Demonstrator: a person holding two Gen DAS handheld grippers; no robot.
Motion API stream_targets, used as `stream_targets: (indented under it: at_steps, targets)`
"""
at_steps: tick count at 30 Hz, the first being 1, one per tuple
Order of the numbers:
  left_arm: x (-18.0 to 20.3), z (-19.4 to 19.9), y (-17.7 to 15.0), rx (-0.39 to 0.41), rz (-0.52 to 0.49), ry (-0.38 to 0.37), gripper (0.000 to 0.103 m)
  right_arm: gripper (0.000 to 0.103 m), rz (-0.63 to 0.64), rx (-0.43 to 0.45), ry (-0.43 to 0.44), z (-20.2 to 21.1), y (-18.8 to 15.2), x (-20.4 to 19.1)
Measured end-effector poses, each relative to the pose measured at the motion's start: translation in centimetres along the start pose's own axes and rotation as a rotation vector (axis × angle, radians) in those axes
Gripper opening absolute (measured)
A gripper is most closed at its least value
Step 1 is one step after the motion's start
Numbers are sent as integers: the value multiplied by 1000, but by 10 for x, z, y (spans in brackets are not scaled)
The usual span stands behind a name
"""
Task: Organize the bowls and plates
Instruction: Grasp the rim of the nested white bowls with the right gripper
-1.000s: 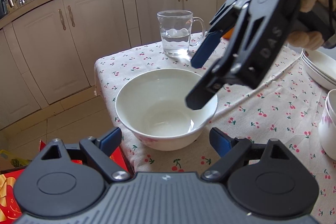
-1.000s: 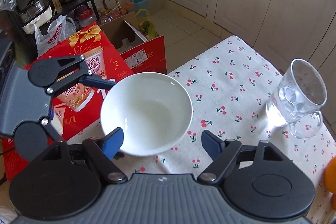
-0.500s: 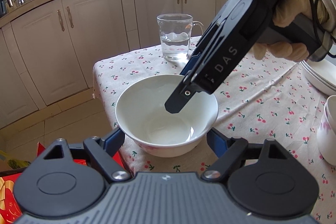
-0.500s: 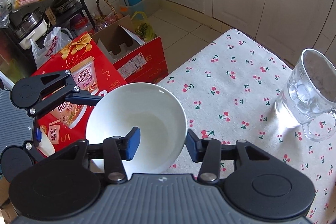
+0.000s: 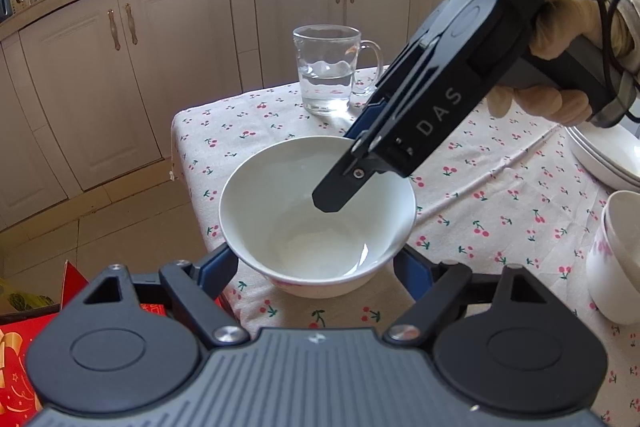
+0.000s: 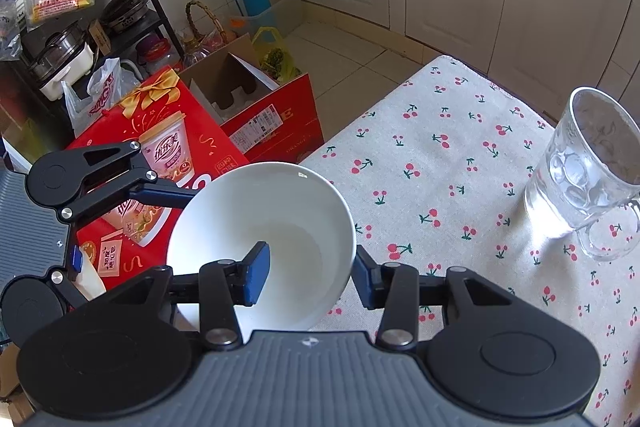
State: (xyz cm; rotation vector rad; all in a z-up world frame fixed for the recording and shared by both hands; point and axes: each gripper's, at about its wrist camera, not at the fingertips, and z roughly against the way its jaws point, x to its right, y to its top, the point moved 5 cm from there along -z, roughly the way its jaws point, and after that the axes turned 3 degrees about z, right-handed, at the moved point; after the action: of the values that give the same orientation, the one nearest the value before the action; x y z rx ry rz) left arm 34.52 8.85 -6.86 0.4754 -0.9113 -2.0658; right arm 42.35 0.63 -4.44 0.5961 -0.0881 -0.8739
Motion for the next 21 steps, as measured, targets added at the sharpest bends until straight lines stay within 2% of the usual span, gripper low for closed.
stream_targets:
  at_steps: [7, 21]
  targets:
    - [24, 19, 3, -2, -17, -22, 84, 50, -3, 17, 7, 29, -16, -9]
    - [91, 68, 7, 16, -93, -47, 84, 51, -4, 77, -7, 105, -71, -37]
